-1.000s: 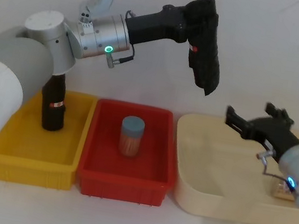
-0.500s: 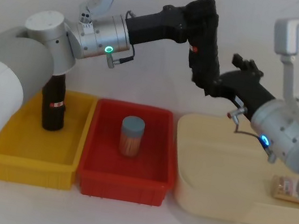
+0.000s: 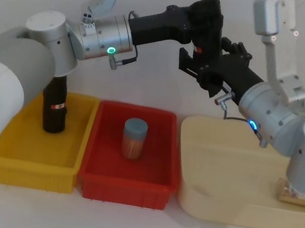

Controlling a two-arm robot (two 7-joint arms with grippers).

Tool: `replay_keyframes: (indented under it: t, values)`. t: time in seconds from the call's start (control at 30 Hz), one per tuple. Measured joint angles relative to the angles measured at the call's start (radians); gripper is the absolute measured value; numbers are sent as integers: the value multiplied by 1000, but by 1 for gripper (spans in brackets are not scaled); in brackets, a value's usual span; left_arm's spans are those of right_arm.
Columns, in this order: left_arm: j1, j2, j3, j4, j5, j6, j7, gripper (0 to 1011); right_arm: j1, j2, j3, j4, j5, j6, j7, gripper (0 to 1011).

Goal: Pick up the garbage bag with the one hand and transfer it to the other hand.

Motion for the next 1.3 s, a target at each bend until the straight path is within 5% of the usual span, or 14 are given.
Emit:
replay_keyframes:
  t: [0.4,0.87,1.3]
  values:
    - [0,0,0,0,0,0,0,366,60,-37,-41,102,-71,-16,-51,999]
    - [0,0,0,0,0,0,0,366,120,-88,-47,231,-127,-44,-123,999]
    - [0,0,0,0,0,0,1,366,143,-108,-46,283,-146,-56,-150,714]
